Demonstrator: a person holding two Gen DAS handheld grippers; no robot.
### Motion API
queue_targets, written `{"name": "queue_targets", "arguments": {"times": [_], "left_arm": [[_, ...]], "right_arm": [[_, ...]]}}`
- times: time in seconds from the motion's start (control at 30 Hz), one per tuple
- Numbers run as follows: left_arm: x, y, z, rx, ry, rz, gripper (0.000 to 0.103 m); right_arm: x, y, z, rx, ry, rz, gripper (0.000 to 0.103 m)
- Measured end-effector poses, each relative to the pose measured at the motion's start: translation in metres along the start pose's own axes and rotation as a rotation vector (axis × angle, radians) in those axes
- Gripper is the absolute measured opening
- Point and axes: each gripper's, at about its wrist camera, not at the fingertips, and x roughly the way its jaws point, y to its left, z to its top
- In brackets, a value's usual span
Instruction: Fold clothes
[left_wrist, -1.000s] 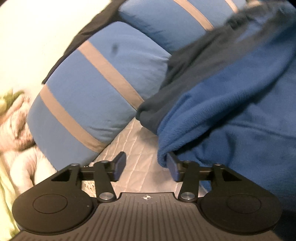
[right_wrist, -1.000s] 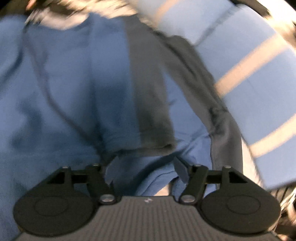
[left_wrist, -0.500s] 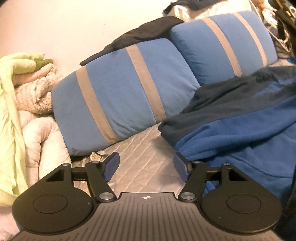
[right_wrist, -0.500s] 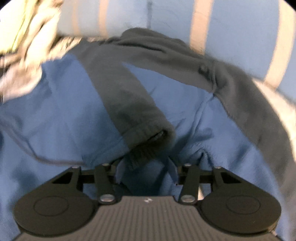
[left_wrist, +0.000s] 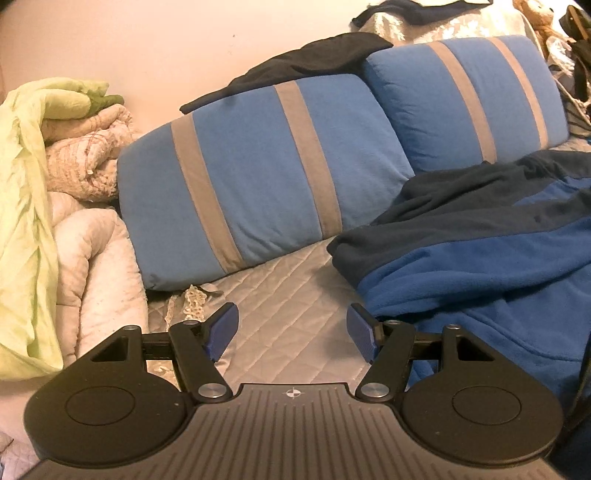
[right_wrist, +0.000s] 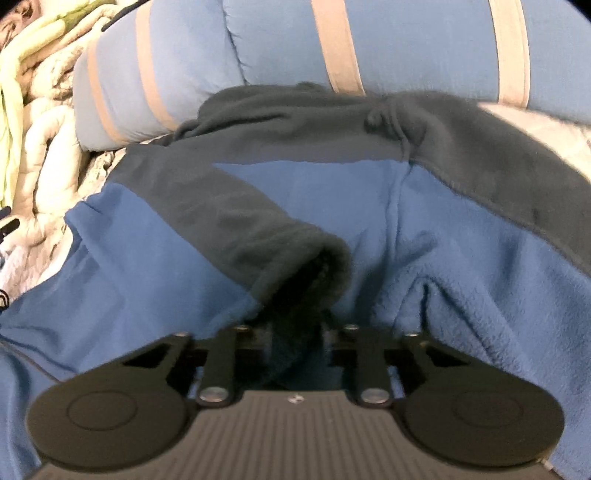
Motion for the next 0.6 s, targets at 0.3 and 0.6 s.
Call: {"name": "queue_targets", "arguments": {"times": [0.3,0.6], "left_arm": [[0.001,-0.013,0.002,0.003,-0.012,-0.038,0.064],[0.005,-0.013,0.002,-0.035,-0.014,-0.066,0.065]], "right_arm": [[-0.022,-0.008,0.006,-0.016,-0.006,0.000,0.004],[-0.026,-0.013,0.008,-0.046,0.013,-0.051,0.004]]}}
